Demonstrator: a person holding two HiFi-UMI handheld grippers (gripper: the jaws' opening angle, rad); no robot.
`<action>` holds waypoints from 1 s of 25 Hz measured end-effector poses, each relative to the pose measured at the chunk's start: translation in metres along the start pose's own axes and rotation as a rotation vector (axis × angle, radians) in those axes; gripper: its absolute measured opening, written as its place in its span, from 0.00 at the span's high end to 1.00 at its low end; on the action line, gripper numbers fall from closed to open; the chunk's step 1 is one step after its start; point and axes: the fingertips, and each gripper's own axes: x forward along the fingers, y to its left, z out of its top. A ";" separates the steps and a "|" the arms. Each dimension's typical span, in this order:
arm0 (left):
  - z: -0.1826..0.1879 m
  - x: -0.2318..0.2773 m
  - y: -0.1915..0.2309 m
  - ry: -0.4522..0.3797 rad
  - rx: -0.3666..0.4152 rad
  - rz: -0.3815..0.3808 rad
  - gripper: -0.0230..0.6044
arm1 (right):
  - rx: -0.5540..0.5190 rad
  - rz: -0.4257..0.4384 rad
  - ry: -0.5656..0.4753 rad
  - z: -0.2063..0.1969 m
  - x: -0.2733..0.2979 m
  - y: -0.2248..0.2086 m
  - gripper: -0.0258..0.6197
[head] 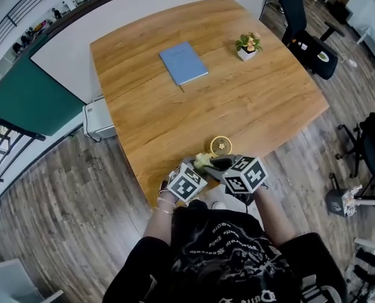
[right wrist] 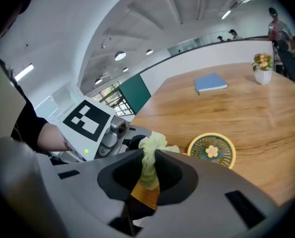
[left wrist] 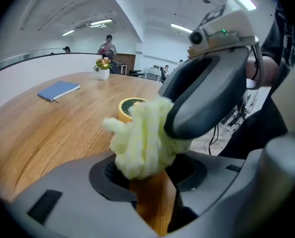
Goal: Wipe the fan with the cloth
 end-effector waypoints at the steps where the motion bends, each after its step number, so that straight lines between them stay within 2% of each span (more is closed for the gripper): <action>1: -0.002 0.000 -0.002 0.013 0.033 0.002 0.63 | 0.012 0.018 0.052 -0.004 0.008 0.001 0.84; 4: -0.005 0.001 -0.004 0.019 0.098 0.006 0.63 | 0.012 0.012 0.168 -0.011 0.023 -0.004 0.84; 7: -0.006 0.001 -0.001 0.019 0.086 0.011 0.64 | -0.112 -0.047 0.212 -0.010 0.030 -0.004 0.84; 10: -0.006 0.001 0.001 0.021 0.079 0.017 0.65 | -0.213 -0.107 0.200 -0.009 0.030 -0.005 0.84; 20: -0.004 0.002 0.002 0.019 0.038 0.005 0.66 | -0.368 -0.339 0.121 -0.001 0.012 -0.034 0.84; 25: -0.005 0.003 0.002 0.025 0.013 0.002 0.66 | -0.420 -0.374 0.087 0.009 0.008 -0.049 0.84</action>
